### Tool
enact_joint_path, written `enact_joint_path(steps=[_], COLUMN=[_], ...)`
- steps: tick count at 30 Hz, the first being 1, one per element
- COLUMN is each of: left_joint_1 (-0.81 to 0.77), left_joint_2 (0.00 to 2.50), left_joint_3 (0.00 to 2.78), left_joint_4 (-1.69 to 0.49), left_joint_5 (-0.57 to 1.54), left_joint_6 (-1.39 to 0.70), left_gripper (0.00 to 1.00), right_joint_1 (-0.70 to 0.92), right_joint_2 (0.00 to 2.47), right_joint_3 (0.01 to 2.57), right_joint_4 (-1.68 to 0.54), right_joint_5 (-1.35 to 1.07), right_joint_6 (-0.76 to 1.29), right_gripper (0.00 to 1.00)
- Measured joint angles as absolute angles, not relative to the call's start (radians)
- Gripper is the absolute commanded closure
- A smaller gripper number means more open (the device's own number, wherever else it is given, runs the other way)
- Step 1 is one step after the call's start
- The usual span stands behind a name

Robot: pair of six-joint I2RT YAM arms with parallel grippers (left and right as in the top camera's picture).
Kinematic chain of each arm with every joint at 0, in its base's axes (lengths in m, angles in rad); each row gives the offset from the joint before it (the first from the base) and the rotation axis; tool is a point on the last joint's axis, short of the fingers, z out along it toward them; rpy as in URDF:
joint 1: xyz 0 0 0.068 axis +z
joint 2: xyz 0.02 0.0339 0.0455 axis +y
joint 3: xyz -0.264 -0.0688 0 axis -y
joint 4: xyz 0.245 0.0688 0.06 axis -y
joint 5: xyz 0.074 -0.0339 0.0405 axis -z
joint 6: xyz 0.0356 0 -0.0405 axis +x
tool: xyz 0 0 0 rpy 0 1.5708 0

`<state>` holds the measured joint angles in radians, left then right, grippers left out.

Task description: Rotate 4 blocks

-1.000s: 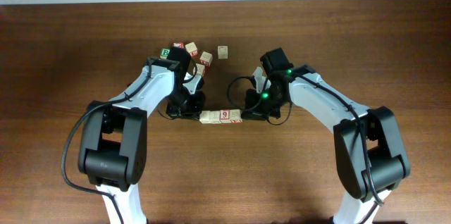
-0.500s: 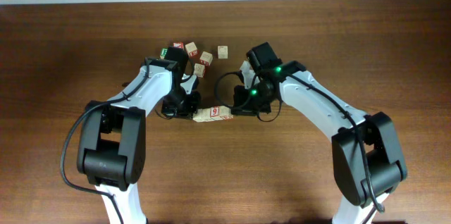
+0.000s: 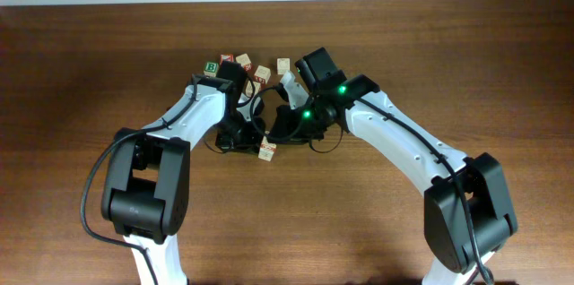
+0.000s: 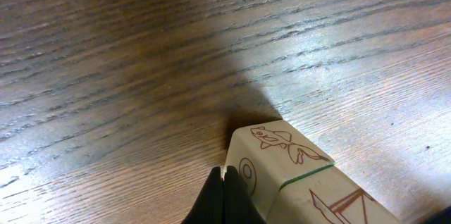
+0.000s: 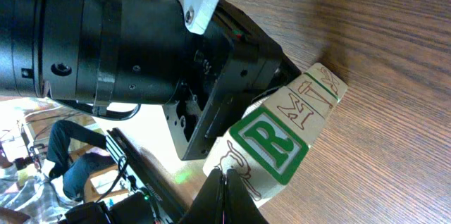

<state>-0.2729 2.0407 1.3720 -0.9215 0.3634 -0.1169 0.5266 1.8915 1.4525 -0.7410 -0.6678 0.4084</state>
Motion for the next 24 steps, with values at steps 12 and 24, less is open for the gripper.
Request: enact_joint_path(steps=[12,24], left_joint_1=[-0.132,-0.077], left_joint_2=[2.041,2.041], left_joint_3=[1.372,1.372], left_joint_4=[-0.841,-0.818], left_joint_5=[0.363,0.363], left_joint_6=[-0.117,-0.117], left_gripper=[1.0,1.0], right_joint_1=[0.538,0.578], right_joint_2=[1.892,1.892], right_joint_3=[1.452,1.452], right_joint_4=[-0.683,-0.653], right_joint_5=[-0.628,-0.606], right_joint_6=[0.43,0.438], right_gripper=[0.96,0.95])
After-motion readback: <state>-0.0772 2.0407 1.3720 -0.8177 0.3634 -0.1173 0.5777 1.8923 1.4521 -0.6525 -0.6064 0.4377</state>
